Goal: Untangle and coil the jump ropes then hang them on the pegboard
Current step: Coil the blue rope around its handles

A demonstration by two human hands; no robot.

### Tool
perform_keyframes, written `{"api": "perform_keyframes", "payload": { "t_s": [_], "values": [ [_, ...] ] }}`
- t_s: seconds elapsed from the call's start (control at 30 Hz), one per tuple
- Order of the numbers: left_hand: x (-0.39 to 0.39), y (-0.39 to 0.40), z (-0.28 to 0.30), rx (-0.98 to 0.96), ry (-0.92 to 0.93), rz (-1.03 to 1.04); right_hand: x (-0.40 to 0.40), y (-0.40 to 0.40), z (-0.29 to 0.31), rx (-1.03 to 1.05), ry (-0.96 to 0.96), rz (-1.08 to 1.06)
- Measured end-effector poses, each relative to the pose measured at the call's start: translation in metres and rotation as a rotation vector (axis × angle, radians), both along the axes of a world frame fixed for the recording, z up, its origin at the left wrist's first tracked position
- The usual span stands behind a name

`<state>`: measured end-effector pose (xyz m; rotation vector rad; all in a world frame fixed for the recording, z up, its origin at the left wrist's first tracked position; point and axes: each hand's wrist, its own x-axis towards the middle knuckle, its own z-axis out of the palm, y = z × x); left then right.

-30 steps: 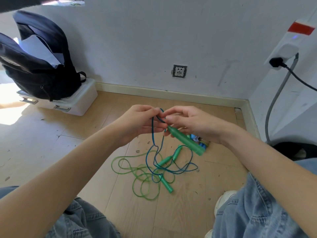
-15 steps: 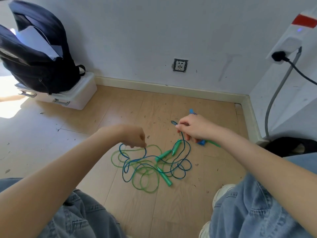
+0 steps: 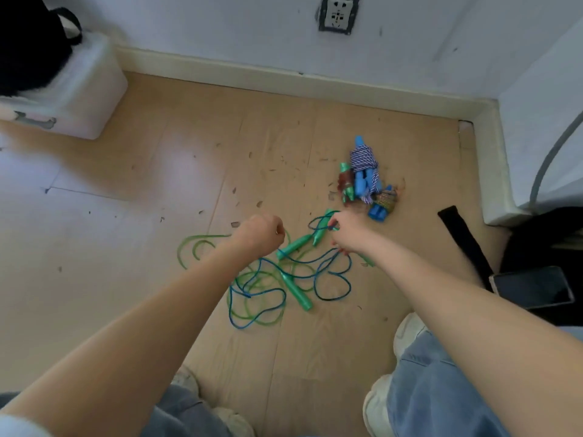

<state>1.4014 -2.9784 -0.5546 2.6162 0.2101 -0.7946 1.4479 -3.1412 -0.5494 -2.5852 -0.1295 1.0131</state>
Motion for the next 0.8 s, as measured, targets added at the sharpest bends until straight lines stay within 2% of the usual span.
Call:
{"api": "perform_keyframes", "payload": {
  "t_s": [0.17,0.3,0.4,0.47,0.53,0.63,0.73,0.8],
  "values": [
    [0.023,-0.014,-0.069,0.011,0.005,0.059,0.008,0.006,-0.058,0.006,0.043,-0.063],
    [0.030,-0.033,-0.112,0.177,0.104,-0.060,0.014,0.003,-0.085,0.111,0.086,-0.188],
    [0.032,-0.035,-0.124,0.331,0.080,-0.166,0.017,-0.002,-0.086,0.244,0.091,-0.322],
    [0.038,-0.030,-0.118,0.310,0.107,-0.186,0.021,-0.006,-0.079,0.275,0.023,-0.431],
    [0.045,-0.024,-0.095,0.140,0.131,-0.044,0.025,-0.008,-0.065,0.384,0.016,-0.629],
    [0.058,-0.015,-0.037,-0.206,0.042,0.265,0.032,-0.004,-0.023,0.656,0.099,-0.854],
    [0.063,-0.005,0.036,-0.635,-0.061,0.629,0.038,0.004,0.036,0.836,0.115,-0.813],
    [0.057,0.001,0.086,-0.799,-0.127,0.660,0.036,0.010,0.080,0.906,0.076,-0.690]
  ]
}}
